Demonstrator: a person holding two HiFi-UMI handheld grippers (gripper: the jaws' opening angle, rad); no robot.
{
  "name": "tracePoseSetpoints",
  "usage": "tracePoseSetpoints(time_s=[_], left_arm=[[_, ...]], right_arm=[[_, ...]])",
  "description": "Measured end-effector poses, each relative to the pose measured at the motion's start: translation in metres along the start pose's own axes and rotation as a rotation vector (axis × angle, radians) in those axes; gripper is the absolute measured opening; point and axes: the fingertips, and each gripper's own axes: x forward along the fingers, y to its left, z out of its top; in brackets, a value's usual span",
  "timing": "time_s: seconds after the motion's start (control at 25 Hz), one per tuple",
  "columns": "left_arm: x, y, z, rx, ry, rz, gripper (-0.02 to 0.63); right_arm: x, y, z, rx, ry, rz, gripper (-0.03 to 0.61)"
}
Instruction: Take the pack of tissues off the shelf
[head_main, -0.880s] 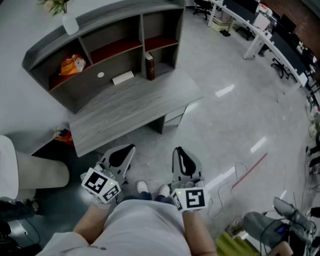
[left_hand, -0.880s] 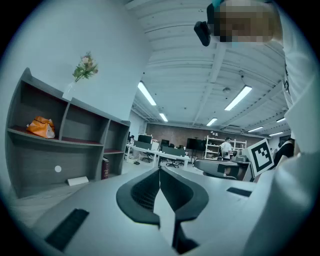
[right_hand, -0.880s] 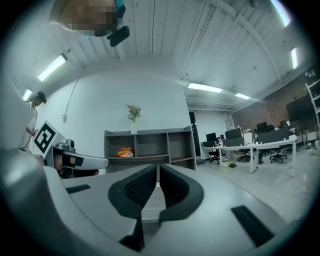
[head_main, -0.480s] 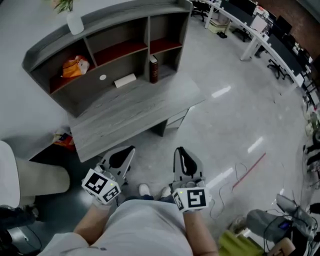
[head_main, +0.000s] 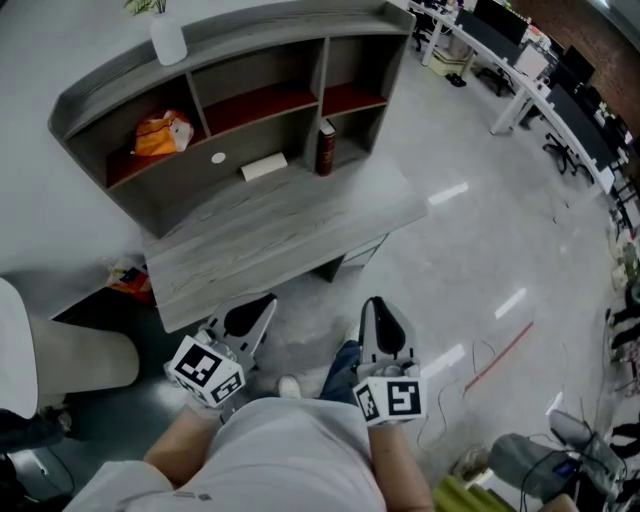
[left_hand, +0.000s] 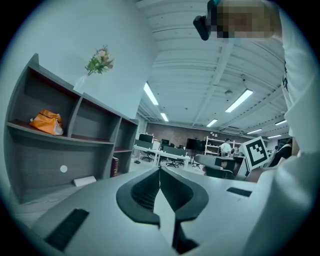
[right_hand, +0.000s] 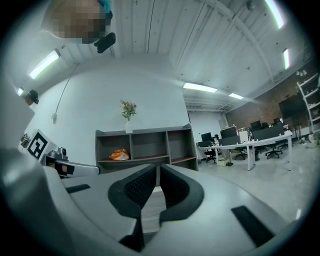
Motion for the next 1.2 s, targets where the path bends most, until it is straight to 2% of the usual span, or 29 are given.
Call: tracePoseSetpoints(time_s=[0.16,0.6,0.96,1.2], left_arm=[[0.023,0.023,0.001,0.008,0.004,0.031,0.017],[0.120,0.078,0.024,0.027,0.004,0.153,0.017],[0.198,0.110,0.046,0.017,-0.021,0.317,0.017],[0.228,0.129,0.058,0.014,-0.041,0.473,0.017]], right_arm=[[0.039,-0.015,0.000,0.016,-0.005,0.027,0.034],[0.154,-0.069,0.012,0.018,-0.006,0.186,0.034],[0.232,-0.127,0.027,0.027,0.016,0.331,0.034],[0.269,-0.151,0.032,0.027,0.052,0.446,0.034]])
